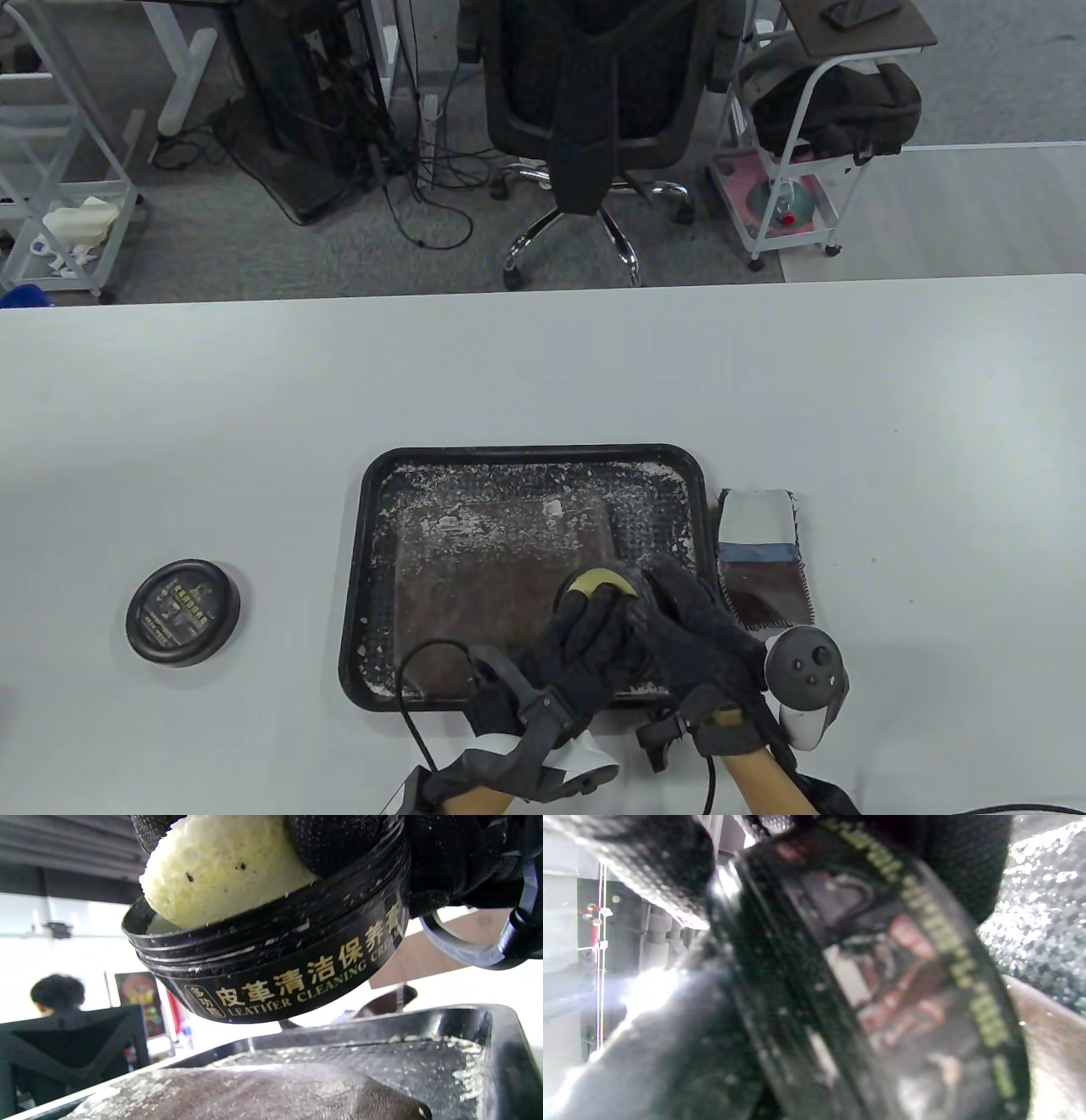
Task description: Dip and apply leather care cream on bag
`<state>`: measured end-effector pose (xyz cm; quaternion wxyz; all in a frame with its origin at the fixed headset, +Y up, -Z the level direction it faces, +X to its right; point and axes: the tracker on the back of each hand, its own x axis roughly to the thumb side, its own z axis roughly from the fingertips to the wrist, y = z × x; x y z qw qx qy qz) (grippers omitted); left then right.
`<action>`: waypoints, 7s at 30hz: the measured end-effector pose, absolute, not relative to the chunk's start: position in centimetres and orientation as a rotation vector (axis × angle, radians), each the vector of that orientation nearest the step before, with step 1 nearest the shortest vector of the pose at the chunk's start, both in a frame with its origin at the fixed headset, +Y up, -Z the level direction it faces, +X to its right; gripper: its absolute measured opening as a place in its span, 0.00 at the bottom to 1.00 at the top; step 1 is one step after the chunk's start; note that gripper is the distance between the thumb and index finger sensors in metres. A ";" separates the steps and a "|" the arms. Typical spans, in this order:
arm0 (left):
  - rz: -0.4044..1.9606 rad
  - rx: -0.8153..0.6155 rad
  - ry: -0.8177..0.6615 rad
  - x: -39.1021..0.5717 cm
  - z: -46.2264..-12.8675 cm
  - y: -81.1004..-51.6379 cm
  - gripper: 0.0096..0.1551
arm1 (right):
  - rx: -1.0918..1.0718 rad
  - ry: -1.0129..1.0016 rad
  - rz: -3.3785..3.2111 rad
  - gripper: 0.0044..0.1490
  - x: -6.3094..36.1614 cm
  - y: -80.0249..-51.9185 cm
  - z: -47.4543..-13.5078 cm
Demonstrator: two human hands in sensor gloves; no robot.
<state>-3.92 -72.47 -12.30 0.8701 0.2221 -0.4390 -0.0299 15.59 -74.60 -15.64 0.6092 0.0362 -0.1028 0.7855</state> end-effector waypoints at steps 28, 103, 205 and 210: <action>0.034 0.492 -0.797 -8.5 -13.1 -72.6 0.30 | -0.453 -0.675 1.554 0.45 33.3 -74.4 -14.9; 0.091 0.438 -0.672 -11.1 -14.3 -72.9 0.30 | 0.814 -0.077 2.544 0.28 14.6 -74.7 -16.0; -0.352 -0.004 -0.424 -4.5 -25.0 -75.0 0.29 | 0.894 0.356 2.662 0.38 10.6 -77.5 -15.8; -0.297 -0.048 -0.382 -7.0 -25.5 -75.6 0.29 | 0.889 0.354 2.659 0.38 10.6 -77.5 -15.7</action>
